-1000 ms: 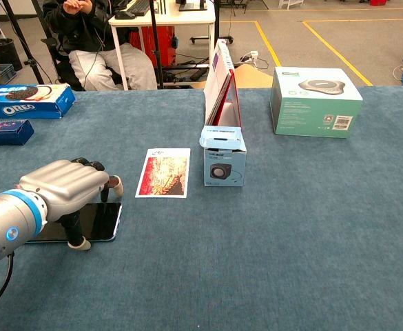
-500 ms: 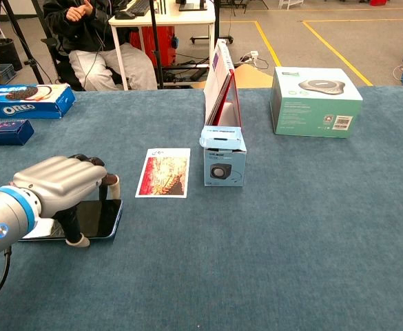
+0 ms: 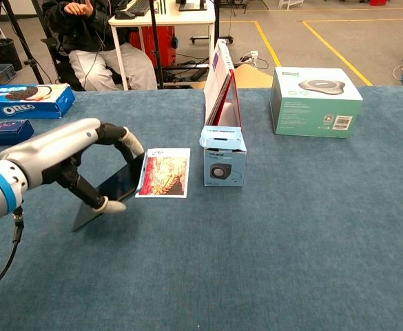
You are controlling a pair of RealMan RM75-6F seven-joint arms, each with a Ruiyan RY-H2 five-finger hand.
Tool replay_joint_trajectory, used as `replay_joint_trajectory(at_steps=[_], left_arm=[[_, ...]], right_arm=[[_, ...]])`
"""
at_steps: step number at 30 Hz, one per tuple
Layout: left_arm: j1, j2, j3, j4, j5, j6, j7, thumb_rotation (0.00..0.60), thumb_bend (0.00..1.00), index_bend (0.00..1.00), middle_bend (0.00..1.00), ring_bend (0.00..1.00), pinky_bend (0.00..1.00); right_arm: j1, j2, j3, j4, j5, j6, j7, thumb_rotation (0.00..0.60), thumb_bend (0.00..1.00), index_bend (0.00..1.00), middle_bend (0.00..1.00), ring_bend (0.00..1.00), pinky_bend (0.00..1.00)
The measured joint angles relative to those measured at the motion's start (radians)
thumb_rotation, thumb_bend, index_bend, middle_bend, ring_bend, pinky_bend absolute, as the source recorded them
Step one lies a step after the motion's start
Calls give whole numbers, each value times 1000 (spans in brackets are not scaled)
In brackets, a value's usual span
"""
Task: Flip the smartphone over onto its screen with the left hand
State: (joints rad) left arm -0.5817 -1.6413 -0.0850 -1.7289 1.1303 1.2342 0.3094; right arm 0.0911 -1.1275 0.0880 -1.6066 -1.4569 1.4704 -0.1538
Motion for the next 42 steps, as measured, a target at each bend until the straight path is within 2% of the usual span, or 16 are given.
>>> replay_joint_trajectory(at_steps=[7,17,23,34,36,38,40,42], left_arm=[[45,26,-5,27,145,-13,-486,600,253,328,357,0,0],[86,4,1,172,284,-39,-1170,600,277,327,358,0,0],[98,-35,17,310,341,-65,-1462,600,277,328,354,0,0],[113,-76,42,440,370,-89,-1658,600,262,322,335,0,0],[116,-82,47,465,373,-90,-1682,600,184,292,308,0,0],[118,-85,53,482,380,-90,-1696,600,47,219,253,0,0],[119,-86,64,502,390,-91,-1695,600,2,150,207,0,0],[119,-84,74,517,396,-98,-1693,600,0,94,174,0,0]], right_arm=[[0,0,-1,-4,-1,1,-5,600,0,41,0,0,0],[1,-2,-1,0,3,-3,-7,600,0,41,0,0,0],[3,-4,-1,2,6,-7,-11,600,0,41,0,0,0],[4,-6,-3,1,7,-9,-19,600,0,41,0,0,0],[4,-6,-3,0,8,-9,-19,600,0,41,0,0,0],[4,-5,-3,0,8,-9,-18,600,0,41,0,0,0],[4,-5,-3,0,7,-9,-18,600,0,41,0,0,0],[4,-5,-3,-1,7,-10,-18,600,0,41,0,0,0]])
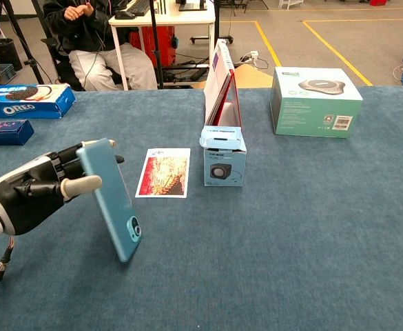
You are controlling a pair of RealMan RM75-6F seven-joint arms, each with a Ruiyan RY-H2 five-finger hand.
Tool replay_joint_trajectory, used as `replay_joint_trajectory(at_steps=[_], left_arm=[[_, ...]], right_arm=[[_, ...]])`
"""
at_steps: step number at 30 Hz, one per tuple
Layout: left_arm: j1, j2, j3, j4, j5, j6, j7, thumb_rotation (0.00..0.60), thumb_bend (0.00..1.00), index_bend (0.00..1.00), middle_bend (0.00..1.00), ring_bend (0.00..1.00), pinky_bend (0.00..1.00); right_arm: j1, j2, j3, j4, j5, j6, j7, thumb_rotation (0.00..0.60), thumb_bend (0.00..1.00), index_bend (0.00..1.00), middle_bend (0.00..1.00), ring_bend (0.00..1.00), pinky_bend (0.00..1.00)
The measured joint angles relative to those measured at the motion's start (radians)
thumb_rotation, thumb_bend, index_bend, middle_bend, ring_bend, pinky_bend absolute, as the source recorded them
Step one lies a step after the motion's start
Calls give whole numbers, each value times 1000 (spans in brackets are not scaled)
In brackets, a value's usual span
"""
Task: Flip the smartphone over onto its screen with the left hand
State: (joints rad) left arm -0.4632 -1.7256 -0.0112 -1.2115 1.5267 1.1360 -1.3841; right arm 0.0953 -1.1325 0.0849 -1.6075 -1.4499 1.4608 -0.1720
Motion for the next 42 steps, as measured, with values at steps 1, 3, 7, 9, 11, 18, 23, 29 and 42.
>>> replay_joint_trajectory(at_steps=[1,3,7,9,11,18,23,29,42], left_arm=[[-1,1,3,5,1,-4,-2,600,0,74,161,0,0],[-1,8,5,12,5,-6,-9,600,0,58,148,0,0],[1,33,7,9,17,13,-5,600,0,25,121,0,0],[3,57,7,-6,26,32,7,600,0,13,112,0,0],[6,76,7,-21,34,50,18,600,0,5,101,0,0],[26,159,5,-77,53,116,149,600,0,0,62,0,0],[50,223,-5,-138,48,163,400,600,0,0,23,0,0],[92,317,-15,-269,36,234,862,600,0,0,0,0,0],[279,573,20,-652,-22,426,1727,600,0,0,0,0,0]], right_arm=[[0,0,0,0,0,0,0,600,0,41,0,0,0],[-1,1,0,-2,0,1,2,600,0,41,0,0,0],[-1,3,1,-4,0,3,2,600,0,41,0,0,0],[-2,3,1,-5,0,4,1,600,0,41,0,0,0],[-2,3,0,-6,-1,4,1,600,0,41,0,0,0],[-1,5,-1,-14,-3,4,-1,600,0,41,0,0,0],[-1,8,-3,-22,-10,4,1,600,0,41,0,0,0],[-1,13,-6,-32,-22,10,7,600,0,41,0,0,0],[-10,30,-5,-46,-42,37,32,600,0,41,0,0,0]])
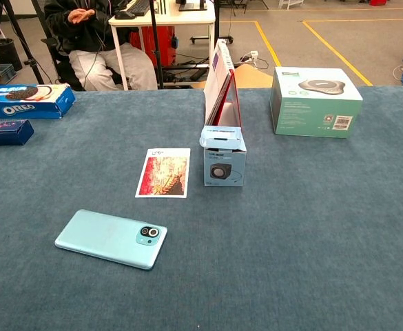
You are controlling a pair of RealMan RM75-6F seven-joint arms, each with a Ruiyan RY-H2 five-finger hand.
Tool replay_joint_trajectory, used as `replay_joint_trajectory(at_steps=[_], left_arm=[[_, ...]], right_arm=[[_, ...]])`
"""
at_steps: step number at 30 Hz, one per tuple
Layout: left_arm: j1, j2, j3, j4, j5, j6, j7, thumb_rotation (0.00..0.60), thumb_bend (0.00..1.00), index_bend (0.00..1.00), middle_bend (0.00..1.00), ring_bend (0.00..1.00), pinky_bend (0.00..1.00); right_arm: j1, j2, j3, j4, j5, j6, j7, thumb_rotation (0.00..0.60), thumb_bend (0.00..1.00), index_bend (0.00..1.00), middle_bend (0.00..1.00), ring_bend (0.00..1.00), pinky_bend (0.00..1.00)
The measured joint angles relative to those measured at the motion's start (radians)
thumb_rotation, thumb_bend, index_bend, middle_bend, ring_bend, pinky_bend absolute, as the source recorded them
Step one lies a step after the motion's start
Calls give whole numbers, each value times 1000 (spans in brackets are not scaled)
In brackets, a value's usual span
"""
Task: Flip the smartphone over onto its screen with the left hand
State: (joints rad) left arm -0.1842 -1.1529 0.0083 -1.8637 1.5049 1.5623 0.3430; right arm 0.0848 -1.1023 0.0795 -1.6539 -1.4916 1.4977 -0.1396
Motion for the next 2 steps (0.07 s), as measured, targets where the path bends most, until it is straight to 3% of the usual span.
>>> replay_joint_trajectory(at_steps=[2], left_arm=[[24,15,6,-8,0,19,18,600,0,0,0,0,0]], right_arm=[[-1,2,0,-1,-1,3,1,600,0,41,0,0,0]])
